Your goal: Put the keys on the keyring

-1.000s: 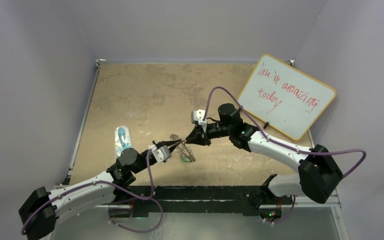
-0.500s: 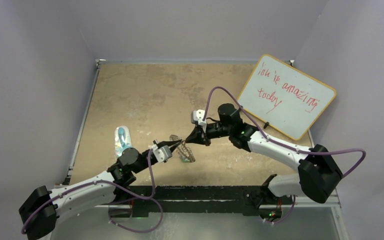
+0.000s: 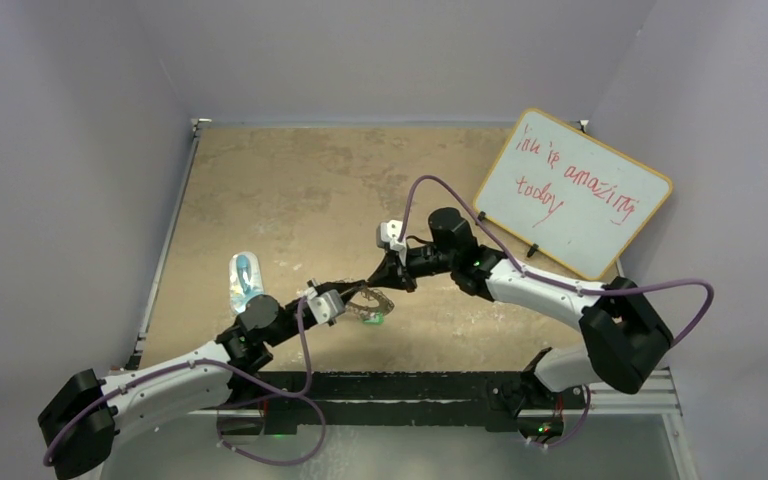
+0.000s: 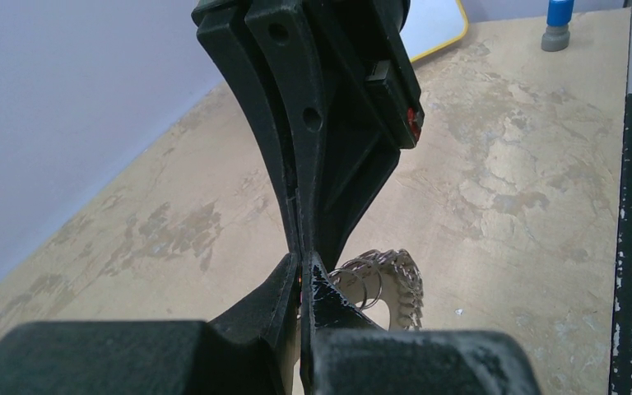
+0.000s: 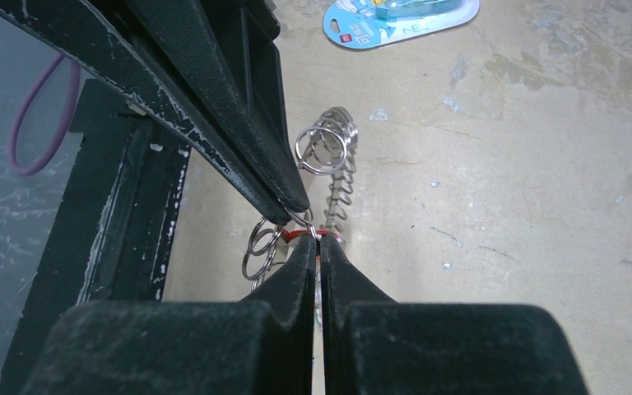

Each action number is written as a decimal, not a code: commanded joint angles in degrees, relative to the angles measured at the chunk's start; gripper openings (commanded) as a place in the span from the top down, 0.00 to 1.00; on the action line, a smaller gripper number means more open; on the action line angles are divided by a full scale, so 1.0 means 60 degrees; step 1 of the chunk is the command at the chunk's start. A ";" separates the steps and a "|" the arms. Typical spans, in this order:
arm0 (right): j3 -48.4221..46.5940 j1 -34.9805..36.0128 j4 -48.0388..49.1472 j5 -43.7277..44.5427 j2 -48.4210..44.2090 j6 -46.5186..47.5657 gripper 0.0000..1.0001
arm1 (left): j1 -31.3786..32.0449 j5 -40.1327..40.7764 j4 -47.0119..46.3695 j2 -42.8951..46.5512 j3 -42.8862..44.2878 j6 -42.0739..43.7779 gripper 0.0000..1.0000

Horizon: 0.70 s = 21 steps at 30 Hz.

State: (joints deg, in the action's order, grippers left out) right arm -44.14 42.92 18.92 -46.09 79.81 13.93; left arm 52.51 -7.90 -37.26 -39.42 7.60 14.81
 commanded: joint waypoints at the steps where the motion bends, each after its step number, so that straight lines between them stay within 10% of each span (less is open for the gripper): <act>1: -0.0094 -0.0008 0.0319 0.0085 0.0200 0.0119 1.00 | -0.0007 -0.0250 -0.1651 0.0073 0.0096 -0.0254 1.00; 21: 0.1229 0.0048 0.1040 0.1273 -0.1222 0.0217 1.00 | -0.0007 0.0640 -0.0349 0.0620 -0.0040 -0.0645 1.00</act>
State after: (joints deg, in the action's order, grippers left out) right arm -39.40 43.18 25.89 -44.97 76.88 14.06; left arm 52.64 -7.25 -37.54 -38.72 7.57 13.32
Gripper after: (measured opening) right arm 0.007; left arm 0.005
